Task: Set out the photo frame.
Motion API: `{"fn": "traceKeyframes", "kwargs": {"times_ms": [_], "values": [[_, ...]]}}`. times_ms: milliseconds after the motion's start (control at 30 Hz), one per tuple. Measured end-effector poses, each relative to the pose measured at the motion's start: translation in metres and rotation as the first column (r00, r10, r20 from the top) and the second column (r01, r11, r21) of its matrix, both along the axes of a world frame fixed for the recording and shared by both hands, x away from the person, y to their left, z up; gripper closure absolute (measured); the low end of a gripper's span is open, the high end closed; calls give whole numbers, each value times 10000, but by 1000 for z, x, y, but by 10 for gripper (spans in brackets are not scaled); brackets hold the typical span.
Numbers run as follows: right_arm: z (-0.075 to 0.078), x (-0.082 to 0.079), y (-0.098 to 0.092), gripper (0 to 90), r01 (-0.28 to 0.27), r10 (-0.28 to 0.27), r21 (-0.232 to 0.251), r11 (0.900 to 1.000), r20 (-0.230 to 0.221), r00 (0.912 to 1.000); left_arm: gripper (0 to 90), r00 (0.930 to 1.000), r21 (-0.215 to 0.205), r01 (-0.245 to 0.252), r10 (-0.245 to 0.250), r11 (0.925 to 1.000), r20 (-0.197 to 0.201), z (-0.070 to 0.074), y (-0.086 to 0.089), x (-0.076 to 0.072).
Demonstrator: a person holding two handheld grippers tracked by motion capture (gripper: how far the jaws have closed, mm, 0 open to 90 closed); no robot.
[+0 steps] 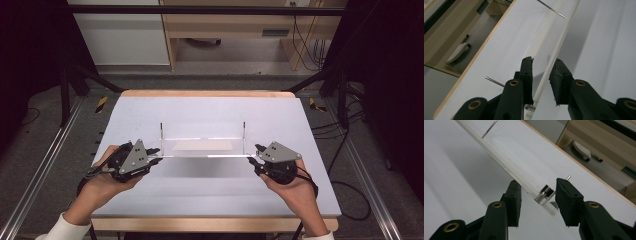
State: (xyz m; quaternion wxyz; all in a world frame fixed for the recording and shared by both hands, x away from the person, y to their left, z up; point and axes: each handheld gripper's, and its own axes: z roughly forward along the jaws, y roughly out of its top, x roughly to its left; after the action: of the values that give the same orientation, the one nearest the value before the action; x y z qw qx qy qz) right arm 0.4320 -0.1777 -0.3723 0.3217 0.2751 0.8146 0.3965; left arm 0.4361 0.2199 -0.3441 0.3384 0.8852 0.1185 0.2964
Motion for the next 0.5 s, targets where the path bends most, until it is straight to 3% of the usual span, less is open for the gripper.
{"fn": "traceKeyframes", "kwargs": {"times_ms": [300,500], "values": [[7,0,5,598,-104,103,-105,9999,-76,9999,710,9999,88,-50,51,9999,-104,6,4,10],[18,15,2,587,8,-8,434,9991,-10,10000,684,9999,-132,-112,112,9998,-18,18,3,25]]}}
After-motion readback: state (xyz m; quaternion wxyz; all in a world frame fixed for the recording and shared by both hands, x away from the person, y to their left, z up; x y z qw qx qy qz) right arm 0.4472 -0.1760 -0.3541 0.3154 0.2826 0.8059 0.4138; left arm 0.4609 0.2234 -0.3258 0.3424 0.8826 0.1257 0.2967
